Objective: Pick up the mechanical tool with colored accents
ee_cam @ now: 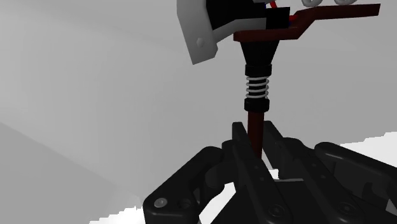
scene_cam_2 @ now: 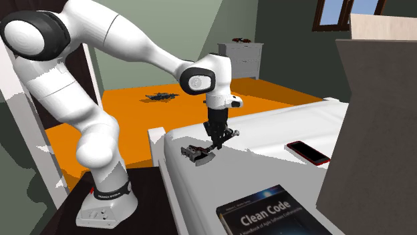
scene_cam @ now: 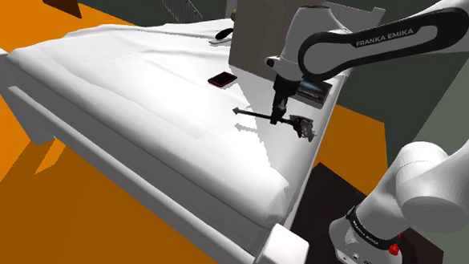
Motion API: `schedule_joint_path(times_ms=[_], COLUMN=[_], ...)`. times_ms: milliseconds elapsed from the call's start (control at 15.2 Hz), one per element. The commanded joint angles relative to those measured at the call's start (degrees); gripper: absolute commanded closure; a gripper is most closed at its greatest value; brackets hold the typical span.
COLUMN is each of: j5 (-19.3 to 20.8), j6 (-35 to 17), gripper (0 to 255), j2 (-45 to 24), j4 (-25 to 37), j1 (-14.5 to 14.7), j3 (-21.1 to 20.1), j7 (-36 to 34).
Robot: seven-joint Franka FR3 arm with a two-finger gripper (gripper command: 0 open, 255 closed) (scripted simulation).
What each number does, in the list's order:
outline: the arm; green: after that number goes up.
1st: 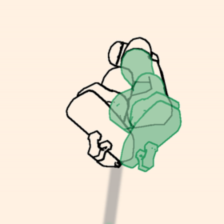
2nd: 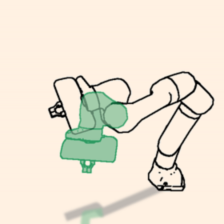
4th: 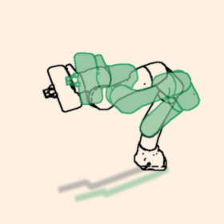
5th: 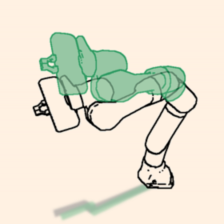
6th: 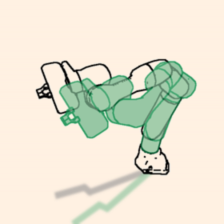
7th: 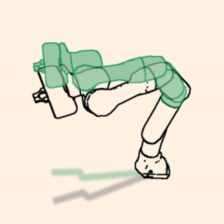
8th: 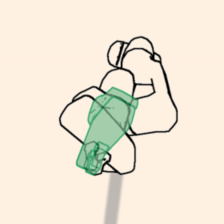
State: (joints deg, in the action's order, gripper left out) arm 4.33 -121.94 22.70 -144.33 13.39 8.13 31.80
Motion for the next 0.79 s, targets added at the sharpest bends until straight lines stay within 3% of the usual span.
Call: schedule_joint_path(times_ms=[0,726], j5=[0.0,-0.2], j6=[1.6,10.7], gripper=[255,255], j2=[0.6,3.2], j4=[1.0,7.5], j1=[0.0,0.1], j3=[-0.1,-0.6], j7=[0.0,0.0])
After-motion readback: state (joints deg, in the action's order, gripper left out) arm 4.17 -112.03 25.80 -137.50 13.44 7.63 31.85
